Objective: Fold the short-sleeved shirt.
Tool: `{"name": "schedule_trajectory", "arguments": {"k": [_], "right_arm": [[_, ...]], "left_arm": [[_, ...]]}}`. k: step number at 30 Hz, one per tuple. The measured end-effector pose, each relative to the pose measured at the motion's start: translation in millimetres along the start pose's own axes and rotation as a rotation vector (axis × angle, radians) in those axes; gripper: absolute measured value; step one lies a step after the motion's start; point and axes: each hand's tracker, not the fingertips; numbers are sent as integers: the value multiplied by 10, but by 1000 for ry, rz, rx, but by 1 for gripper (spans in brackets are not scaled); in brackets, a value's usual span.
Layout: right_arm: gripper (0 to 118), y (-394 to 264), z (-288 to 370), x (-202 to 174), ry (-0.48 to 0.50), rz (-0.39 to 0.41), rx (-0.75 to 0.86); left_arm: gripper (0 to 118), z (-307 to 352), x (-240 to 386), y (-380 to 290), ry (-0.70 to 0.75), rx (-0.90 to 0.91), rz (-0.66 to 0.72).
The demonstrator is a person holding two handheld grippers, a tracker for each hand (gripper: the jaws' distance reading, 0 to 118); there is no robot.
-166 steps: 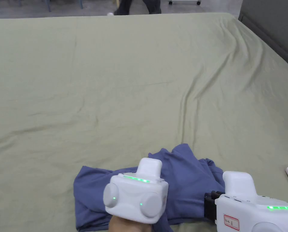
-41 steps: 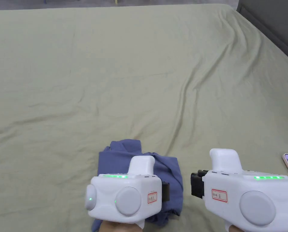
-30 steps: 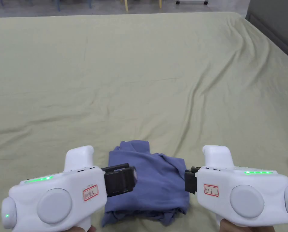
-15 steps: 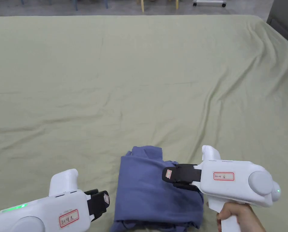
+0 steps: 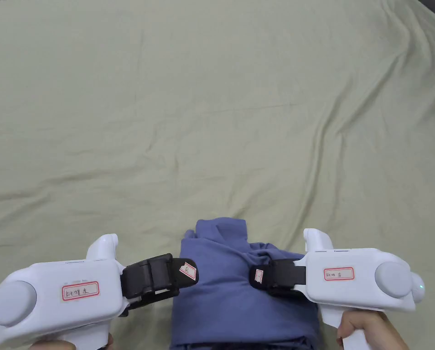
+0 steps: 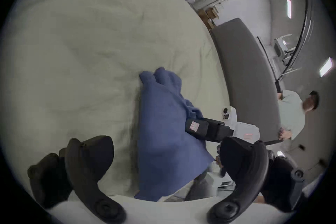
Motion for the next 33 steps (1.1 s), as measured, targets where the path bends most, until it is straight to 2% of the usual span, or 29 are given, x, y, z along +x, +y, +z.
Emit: {"name": "schedule_trajectory", "arguments": {"k": [2, 3, 6, 10, 11, 12, 14, 16, 17, 19, 20, 21, 22, 23, 24, 25, 27, 29, 33], "right_arm": [[2, 5, 17, 4, 6, -1, -6], [2, 9, 11, 10, 10, 1, -9], [2, 27, 5, 65, 32, 9, -20], [2, 41, 6, 90, 55, 0, -30], [2, 46, 0, 85, 54, 4, -32], [2, 50, -4, 82, 53, 9, -35], [2, 64, -2, 76, 52, 17, -41], [2, 77, -5, 78, 50, 14, -46], [2, 85, 2, 73, 48, 11, -49], [2, 106, 30, 34, 39, 12, -57], [2, 116, 54, -9, 17, 22, -61], [2, 124, 82, -52, -18, 46, -67], [2, 134, 135, -126, -61, 86, -65], [2, 135, 184, -196, -96, 126, -59], [2, 134, 222, -244, -114, 152, -54], [2, 132, 275, -295, -119, 168, -48], [2, 122, 360, -376, -131, 163, -38], [2, 108, 432, -450, -155, 161, -28], [2, 54, 471, -613, -233, 202, -22]], "left_arm": [[118, -97, -157, 11, -58, -59, 85], [118, -182, -263, 303, -93, -81, 121], [118, -424, -453, 438, -214, -137, 158], [118, -608, -260, 353, -371, -222, 180], [118, -716, -544, 468, -365, -236, 139], [118, -771, -540, 490, -368, -243, 104], [118, -909, -506, 514, -374, -248, 14], [118, -1051, -171, 283, -326, -239, -54], [118, -1044, -130, 252, -285, -234, -72], [118, -949, -121, 305, -276, -227, -23], [109, -920, -122, 320, -252, -228, 19], [85, -891, -122, 335, -213, -232, 45], [30, -837, -114, 352, -137, -233, 43], [26, -764, -145, 414, -30, -219, 8], [26, -754, -194, 399, -49, -230, 1], [26, -749, -245, 375, -135, -243, 61], [26, -712, -234, 369, -183, -232, 130], [26, -666, -193, 366, -172, -199, 51], [26, -418, -230, 443, -200, -202, 74]]}}
